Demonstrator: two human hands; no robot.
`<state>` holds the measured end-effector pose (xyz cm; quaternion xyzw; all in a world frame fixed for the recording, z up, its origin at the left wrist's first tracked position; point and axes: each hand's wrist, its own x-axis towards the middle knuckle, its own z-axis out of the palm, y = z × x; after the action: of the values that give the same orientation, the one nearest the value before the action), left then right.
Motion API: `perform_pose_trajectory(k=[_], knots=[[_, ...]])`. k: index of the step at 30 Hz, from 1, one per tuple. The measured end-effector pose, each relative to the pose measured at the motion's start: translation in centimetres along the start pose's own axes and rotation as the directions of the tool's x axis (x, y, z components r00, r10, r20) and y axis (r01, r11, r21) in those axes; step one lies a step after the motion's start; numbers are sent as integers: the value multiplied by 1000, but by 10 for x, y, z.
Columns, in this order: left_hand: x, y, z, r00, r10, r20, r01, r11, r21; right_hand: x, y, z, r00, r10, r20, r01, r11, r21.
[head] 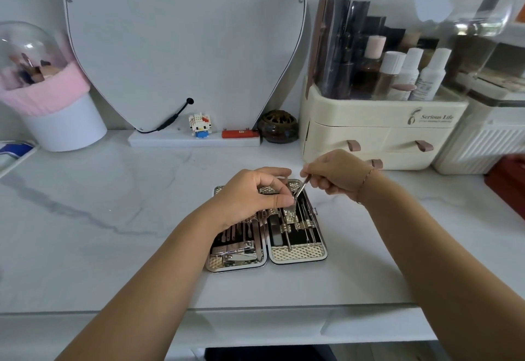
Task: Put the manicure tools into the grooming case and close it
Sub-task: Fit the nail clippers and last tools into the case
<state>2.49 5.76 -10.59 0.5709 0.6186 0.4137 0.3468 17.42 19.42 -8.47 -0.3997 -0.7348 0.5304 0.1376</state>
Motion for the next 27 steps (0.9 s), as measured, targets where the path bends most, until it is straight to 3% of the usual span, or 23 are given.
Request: perform_pose_trajectory(k=[3,11,16,22,27], knots=[[1,-2,0,999,24,-28,-23,999,27,-2,8,6,997,-56,-51,52,996,-69],[3,-3,2,992,48,-118,-38,995,87,-3,10,11,989,-135,63,143,978,-154],[5,-5,5,985,54,-166,-29,988,151,-5,12,14,985,-173,23,174,962,-209],[6,-4,10,973,48,-224,10,968,251,-5,15,12,990,-141,6,141,984,-106],[7,-4,13,968,98,-231,-25,954,300,-4,17,9,983,-181,39,185,972,-142]])
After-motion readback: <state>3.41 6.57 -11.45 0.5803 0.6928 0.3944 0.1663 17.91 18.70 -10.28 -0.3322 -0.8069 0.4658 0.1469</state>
